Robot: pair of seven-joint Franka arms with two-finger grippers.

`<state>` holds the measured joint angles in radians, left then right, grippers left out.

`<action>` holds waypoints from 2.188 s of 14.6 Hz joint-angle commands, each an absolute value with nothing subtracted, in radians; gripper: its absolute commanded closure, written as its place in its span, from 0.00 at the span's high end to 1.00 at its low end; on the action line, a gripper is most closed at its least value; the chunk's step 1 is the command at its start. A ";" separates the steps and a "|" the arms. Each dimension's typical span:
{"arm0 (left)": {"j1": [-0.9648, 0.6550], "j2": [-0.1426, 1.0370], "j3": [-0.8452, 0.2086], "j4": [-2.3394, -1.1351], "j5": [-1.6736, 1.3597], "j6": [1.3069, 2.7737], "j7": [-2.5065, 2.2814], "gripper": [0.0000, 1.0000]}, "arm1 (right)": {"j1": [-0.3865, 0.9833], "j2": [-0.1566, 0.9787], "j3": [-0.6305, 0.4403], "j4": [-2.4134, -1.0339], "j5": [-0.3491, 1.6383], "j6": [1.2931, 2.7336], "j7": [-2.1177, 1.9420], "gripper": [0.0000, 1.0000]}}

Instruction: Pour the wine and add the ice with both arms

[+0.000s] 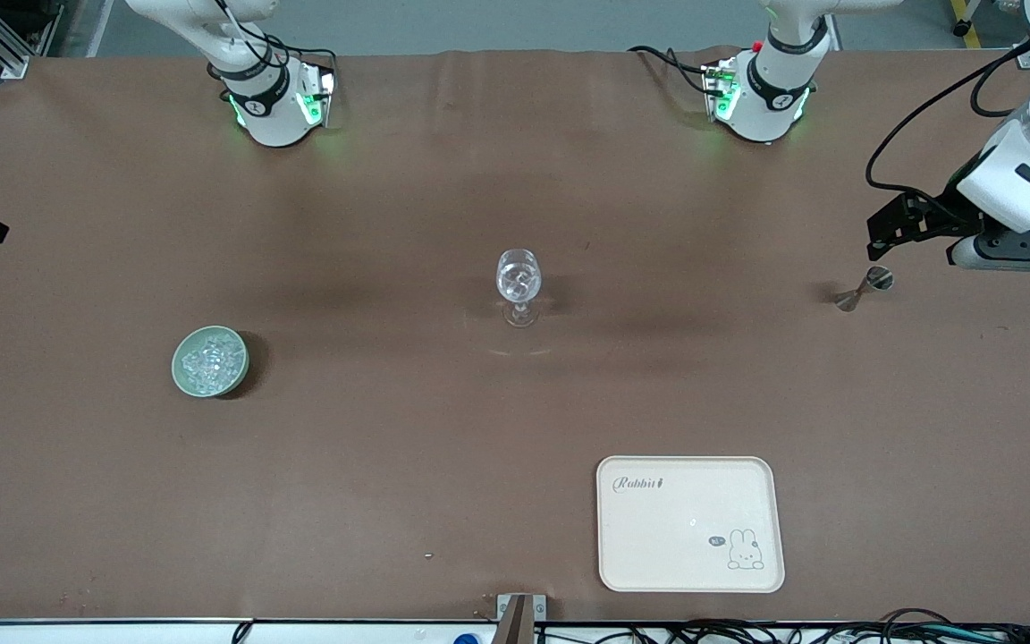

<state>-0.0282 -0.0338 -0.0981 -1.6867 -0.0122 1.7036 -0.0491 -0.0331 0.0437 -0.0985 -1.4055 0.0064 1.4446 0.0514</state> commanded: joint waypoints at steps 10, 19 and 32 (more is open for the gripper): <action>-0.029 -0.020 -0.101 -1.671 0.008 1.703 -0.069 1.00 | -0.049 0.018 -0.084 -1.434 0.011 1.443 0.041 1.00; 0.084 0.026 -0.055 -1.671 -0.009 1.700 -0.058 1.00 | -0.049 0.026 -0.087 -1.482 0.011 1.474 0.040 1.00; 0.643 0.391 -0.055 -1.723 -0.463 1.622 -0.362 1.00 | -0.020 0.119 -0.083 -2.045 0.012 2.106 0.032 1.00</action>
<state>0.6191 0.3410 -0.0445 -1.7387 -0.4085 1.6517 -0.2047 -0.0213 0.1010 -0.0829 -1.9944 0.0063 2.0396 0.0462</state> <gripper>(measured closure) 0.000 0.000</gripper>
